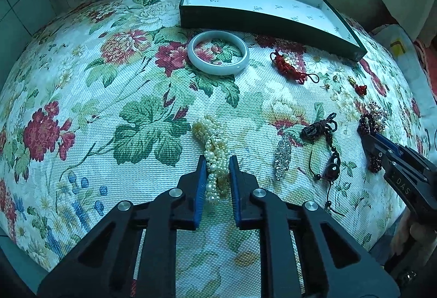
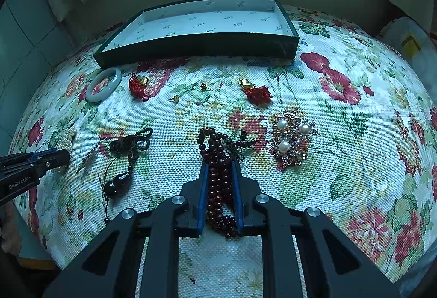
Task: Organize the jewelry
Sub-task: 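Lift the bead strand with the right tool while the left tool grasps the cream pearl cluster, then carry the bead strand and pearl cluster into the tray and open both tools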
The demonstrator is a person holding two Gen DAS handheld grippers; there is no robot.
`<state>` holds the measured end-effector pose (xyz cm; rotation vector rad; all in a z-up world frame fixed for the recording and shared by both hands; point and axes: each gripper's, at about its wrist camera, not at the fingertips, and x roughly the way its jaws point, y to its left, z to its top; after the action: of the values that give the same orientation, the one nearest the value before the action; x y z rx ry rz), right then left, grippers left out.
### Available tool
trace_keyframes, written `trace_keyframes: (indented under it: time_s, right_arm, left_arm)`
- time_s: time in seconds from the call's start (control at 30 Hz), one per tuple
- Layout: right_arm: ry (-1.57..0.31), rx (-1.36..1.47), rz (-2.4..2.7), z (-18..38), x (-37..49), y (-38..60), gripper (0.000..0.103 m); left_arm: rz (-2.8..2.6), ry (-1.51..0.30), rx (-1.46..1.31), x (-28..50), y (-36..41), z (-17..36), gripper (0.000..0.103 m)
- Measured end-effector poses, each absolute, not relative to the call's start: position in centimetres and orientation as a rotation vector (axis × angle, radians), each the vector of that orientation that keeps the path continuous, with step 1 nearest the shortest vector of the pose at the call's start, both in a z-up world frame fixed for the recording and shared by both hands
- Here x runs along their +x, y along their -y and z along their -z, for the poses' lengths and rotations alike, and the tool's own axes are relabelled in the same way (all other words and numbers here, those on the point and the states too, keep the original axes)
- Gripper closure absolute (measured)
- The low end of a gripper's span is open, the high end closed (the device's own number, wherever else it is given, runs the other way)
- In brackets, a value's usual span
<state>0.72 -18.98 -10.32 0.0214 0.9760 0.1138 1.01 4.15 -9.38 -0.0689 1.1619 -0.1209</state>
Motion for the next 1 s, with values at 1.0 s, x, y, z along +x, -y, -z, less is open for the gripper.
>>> trace_keyframes:
  time_s: [1.0]
  right_arm:
    - [-0.909,0.048,-0.13,7.4,0.4,19.4,0.091]
  left_arm:
    - [0.17,-1.073,-0.088,2.0,-3.5,6.2,0.087]
